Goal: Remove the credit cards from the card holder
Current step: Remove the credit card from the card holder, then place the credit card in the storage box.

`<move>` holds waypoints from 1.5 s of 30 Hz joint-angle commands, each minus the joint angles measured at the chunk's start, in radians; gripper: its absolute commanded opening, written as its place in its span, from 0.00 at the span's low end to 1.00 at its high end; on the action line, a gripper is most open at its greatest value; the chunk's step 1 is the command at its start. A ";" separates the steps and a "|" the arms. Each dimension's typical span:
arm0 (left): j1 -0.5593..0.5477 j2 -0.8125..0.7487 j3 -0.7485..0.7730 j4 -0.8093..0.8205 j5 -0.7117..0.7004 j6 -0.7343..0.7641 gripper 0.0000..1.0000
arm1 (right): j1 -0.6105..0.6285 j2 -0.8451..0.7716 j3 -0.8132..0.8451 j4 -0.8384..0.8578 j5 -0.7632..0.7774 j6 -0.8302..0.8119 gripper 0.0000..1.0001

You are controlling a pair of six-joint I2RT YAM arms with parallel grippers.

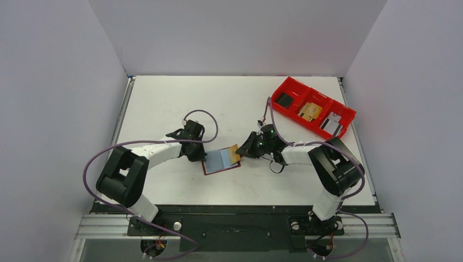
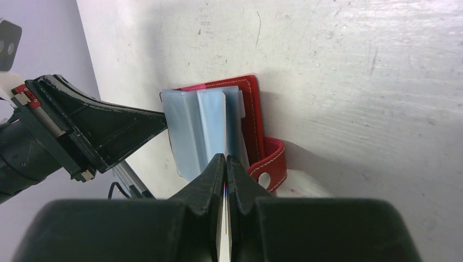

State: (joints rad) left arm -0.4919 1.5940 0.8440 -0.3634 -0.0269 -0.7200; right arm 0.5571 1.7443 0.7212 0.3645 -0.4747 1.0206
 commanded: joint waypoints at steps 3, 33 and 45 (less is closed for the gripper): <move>-0.011 -0.018 -0.018 -0.063 -0.031 0.042 0.00 | -0.016 -0.129 -0.007 -0.088 0.055 -0.050 0.00; -0.068 -0.191 0.294 -0.196 0.105 0.171 0.53 | -0.592 -0.236 0.485 -0.707 0.502 -0.219 0.00; -0.068 -0.155 0.331 -0.246 0.111 0.167 0.58 | -0.626 0.159 0.873 -0.911 0.722 -0.348 0.00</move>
State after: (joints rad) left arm -0.5556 1.4353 1.1343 -0.5907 0.0658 -0.5636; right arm -0.0654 1.8385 1.4818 -0.4641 0.1253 0.7441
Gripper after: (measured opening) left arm 0.574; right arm 0.005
